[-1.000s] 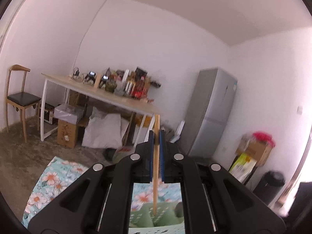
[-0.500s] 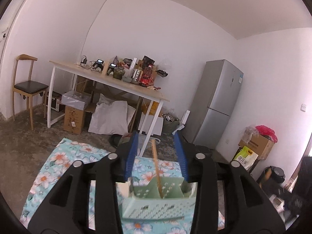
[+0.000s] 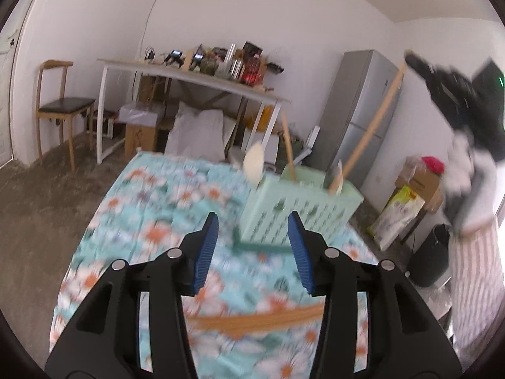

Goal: Organize utensils
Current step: 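Lower the chopstick into the holder and open the right tool, then move the left tool to the chopsticks on the bedspread and grasp one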

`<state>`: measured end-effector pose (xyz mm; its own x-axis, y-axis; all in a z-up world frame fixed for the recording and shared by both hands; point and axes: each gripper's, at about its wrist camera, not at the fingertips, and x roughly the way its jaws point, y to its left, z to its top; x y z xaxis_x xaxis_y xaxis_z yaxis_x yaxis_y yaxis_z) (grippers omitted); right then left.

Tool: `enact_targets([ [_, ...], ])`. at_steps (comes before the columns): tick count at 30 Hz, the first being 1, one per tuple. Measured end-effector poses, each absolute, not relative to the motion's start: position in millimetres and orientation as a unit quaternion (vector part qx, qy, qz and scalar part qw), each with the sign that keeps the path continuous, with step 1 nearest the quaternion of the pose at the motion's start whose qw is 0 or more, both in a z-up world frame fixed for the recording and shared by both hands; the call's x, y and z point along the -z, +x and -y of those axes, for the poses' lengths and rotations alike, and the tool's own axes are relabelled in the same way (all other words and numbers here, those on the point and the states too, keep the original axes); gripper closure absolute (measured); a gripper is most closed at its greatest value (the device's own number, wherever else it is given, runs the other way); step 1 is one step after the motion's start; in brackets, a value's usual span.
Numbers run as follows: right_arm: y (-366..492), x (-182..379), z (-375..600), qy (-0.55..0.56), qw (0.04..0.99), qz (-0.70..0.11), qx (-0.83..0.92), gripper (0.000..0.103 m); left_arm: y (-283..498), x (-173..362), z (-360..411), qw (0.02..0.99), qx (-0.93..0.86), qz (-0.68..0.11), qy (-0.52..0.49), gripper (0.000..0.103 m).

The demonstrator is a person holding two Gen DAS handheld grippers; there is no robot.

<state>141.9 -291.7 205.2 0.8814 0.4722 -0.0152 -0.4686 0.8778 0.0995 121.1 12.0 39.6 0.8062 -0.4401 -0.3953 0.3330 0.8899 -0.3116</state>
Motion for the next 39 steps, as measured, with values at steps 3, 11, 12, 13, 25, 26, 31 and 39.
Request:
enact_targets([
  [3, 156, -210, 284, 0.027, 0.974, -0.013, -0.224, 0.097, 111, -25, -23, 0.942, 0.197, -0.247, -0.118, 0.054],
  [11, 192, -165, 259, -0.033, 0.983, -0.058, -0.171, 0.097, 100, 9, -36, 0.929, 0.179, -0.294, -0.133, 0.053],
  [12, 197, -156, 257, -0.033, 0.982, -0.074, -0.171, 0.096, 99, 11, -34, 0.929, 0.179, -0.296, -0.133, 0.053],
  [13, 199, -153, 258, -0.031, 0.982, -0.082, -0.17, 0.096, 98, 13, -35, 0.928, 0.179, -0.299, -0.133, 0.052],
  [25, 153, -161, 287, 0.021, 0.981, -0.071, -0.181, 0.07, 97, 14, -32, 0.927, 0.179, -0.301, -0.136, 0.05],
  [26, 143, -160, 290, 0.025, 0.981, -0.07, -0.181, 0.07, 97, 14, -32, 0.926, 0.179, -0.302, -0.135, 0.05],
  [31, 110, -137, 302, 0.058, 0.974, -0.093, -0.198, 0.069, 96, 15, -34, 0.923, 0.179, -0.312, -0.139, 0.047],
  [39, 95, -37, 298, 0.14, 0.938, -0.245, -0.201, 0.068, 102, 22, -29, 0.914, 0.177, -0.336, -0.143, 0.045],
])
